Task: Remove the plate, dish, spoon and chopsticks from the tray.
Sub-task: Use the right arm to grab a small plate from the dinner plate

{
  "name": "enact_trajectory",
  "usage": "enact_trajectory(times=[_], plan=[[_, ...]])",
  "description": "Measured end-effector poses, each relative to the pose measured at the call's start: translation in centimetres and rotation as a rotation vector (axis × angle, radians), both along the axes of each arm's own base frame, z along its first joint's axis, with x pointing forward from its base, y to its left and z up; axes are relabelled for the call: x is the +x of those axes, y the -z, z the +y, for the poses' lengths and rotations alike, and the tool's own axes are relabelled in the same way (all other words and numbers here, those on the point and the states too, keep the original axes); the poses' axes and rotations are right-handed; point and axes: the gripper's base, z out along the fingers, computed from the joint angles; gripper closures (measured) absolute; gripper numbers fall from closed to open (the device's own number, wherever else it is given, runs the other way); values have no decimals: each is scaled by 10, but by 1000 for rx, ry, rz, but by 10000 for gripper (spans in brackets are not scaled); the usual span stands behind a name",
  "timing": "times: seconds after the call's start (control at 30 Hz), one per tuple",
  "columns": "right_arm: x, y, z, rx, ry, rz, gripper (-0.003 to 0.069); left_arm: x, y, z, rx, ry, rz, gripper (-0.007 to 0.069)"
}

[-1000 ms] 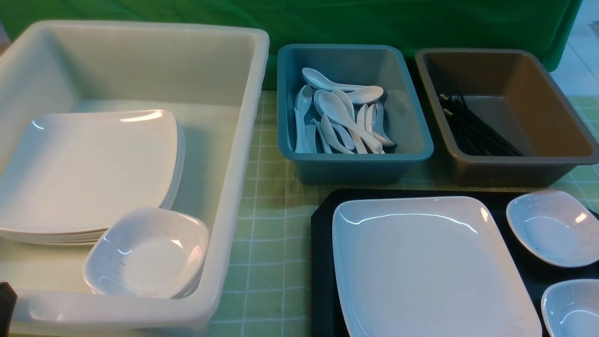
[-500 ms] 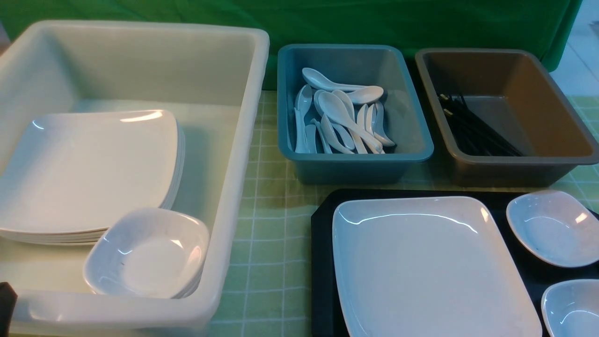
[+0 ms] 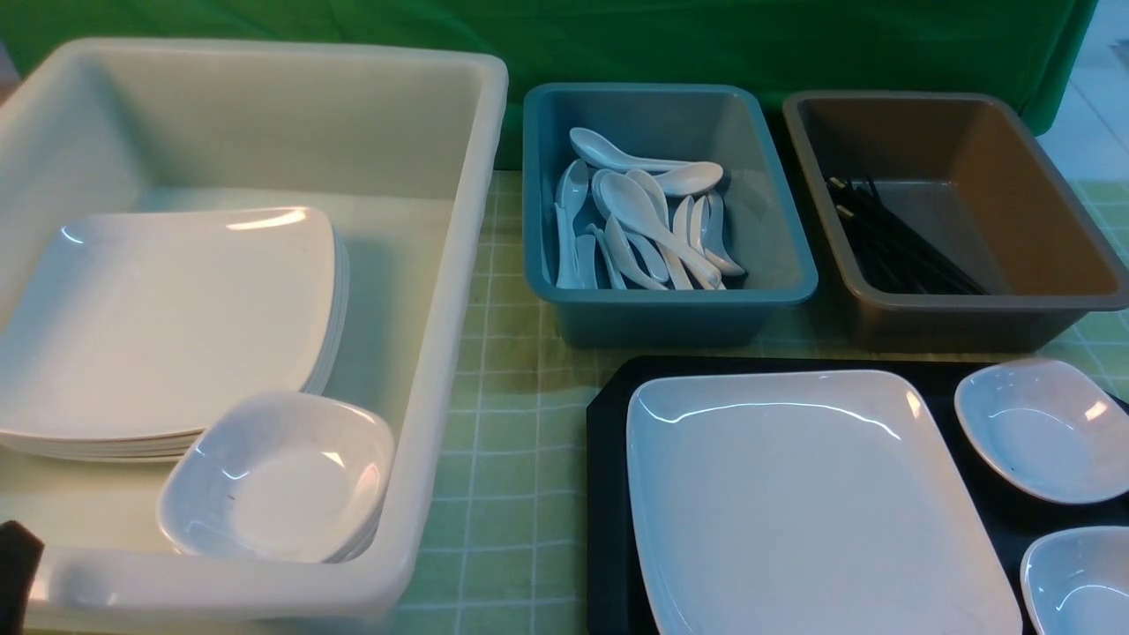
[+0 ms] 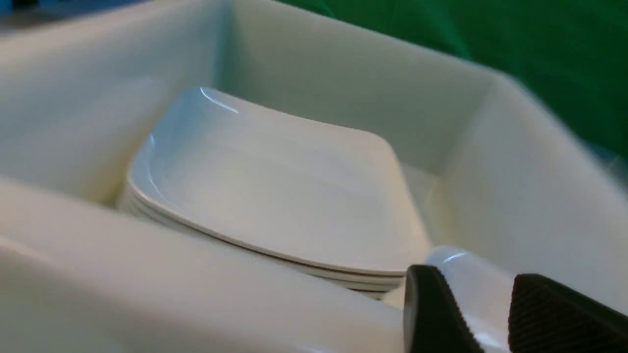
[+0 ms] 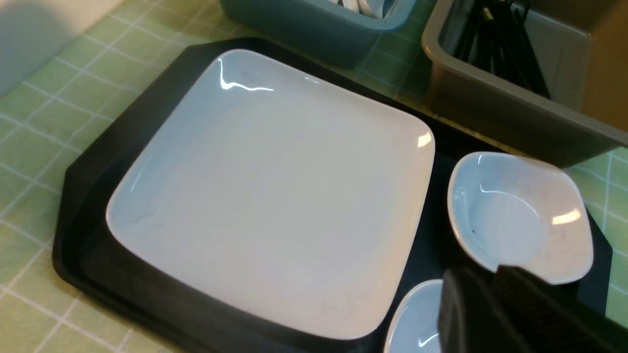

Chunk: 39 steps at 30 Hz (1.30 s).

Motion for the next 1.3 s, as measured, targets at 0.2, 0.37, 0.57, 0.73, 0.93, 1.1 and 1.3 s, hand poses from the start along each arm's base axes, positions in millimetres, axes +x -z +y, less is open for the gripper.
enact_trajectory(times=[0.2, 0.37, 0.57, 0.73, 0.93, 1.1, 1.3], plan=[[0, 0, 0, 0, 0, 0, 576, 0, -3, -3, -601, 26, -30, 403], [0, 0, 0, -1, 0, 0, 575, 0, -1, -2, -560, 19, -29, 403], [0, 0, 0, 0, 0, 0, 573, 0, -1, -2, -554, 17, -28, 403], [0, 0, -1, 43, 41, 17, 571, 0, -1, -2, -558, 17, -28, 403], [2, 4, -7, 30, 138, 69, 592, 0, -1, -2, -573, 18, -28, 410], [13, 20, -8, -89, 223, 267, 620, 0, -1, -2, -575, 18, -28, 486], [46, 42, 5, -237, 249, 483, 624, 0, 0, -3, -561, 21, -19, 613]])
